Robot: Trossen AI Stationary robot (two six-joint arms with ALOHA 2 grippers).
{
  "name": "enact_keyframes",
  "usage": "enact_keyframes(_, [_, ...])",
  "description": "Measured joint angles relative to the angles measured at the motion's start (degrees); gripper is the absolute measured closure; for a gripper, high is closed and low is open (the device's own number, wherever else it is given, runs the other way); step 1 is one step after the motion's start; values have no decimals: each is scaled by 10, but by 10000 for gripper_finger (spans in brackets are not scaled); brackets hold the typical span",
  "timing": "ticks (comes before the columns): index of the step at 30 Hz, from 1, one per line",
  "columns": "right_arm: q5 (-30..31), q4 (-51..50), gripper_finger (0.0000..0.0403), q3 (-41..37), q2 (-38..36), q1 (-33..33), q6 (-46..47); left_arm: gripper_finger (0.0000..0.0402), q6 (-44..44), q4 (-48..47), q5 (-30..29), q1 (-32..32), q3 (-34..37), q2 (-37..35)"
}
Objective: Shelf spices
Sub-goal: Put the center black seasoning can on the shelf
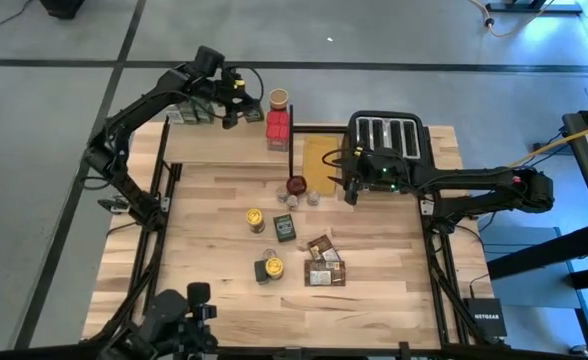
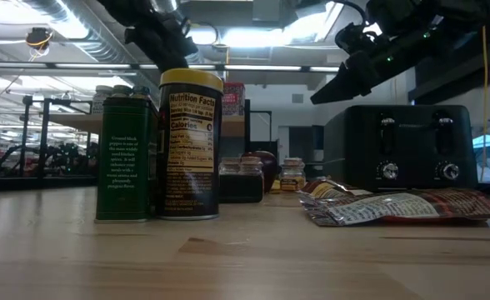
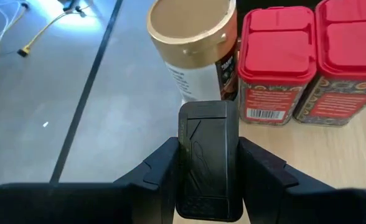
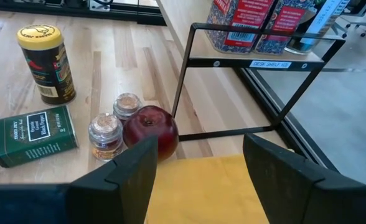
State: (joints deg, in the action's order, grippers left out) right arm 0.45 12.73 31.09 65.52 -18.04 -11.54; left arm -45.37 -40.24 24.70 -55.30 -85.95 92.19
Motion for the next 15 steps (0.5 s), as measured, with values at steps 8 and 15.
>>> enact_keyframes(8, [0, 0, 162, 0, 0, 0, 9, 278, -16, 11, 7, 0, -2, 28])
enact_keyframes(15, [0, 0, 162, 0, 0, 0, 11, 238, 4, 31, -13, 0, -1, 30])
